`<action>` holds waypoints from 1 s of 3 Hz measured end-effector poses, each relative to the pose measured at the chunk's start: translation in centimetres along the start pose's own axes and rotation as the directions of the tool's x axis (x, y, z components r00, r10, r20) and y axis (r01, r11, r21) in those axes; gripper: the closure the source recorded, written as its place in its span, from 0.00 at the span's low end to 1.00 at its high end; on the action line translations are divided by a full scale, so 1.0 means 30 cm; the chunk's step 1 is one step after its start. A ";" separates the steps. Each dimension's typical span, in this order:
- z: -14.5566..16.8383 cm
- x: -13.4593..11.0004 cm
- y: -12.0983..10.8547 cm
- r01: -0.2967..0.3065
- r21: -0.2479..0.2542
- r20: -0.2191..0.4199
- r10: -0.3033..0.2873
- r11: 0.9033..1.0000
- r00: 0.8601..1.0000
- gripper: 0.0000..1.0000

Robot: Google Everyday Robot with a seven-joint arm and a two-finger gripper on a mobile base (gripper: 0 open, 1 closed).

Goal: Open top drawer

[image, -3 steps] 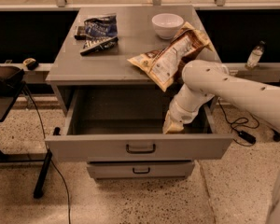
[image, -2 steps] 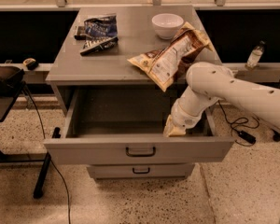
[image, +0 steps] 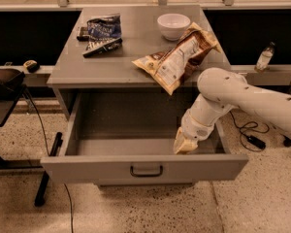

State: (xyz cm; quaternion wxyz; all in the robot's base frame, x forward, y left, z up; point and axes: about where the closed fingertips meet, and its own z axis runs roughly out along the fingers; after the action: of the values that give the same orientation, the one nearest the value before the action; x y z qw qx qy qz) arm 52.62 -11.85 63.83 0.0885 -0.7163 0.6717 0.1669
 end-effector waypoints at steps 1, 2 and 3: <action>-0.021 0.026 0.137 -0.045 -0.068 0.002 0.046 0.997 0.999 1.00; -0.021 0.026 0.137 -0.045 -0.068 0.002 0.046 0.997 0.999 1.00; -0.077 0.059 0.169 -0.063 -0.020 0.041 0.064 0.998 0.997 1.00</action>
Offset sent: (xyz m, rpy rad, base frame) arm -0.1376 -0.0424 0.0330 0.0284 0.2356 -0.0747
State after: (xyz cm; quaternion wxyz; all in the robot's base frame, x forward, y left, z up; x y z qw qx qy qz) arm 47.94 -14.73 65.83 0.0904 -0.6917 0.6907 0.1905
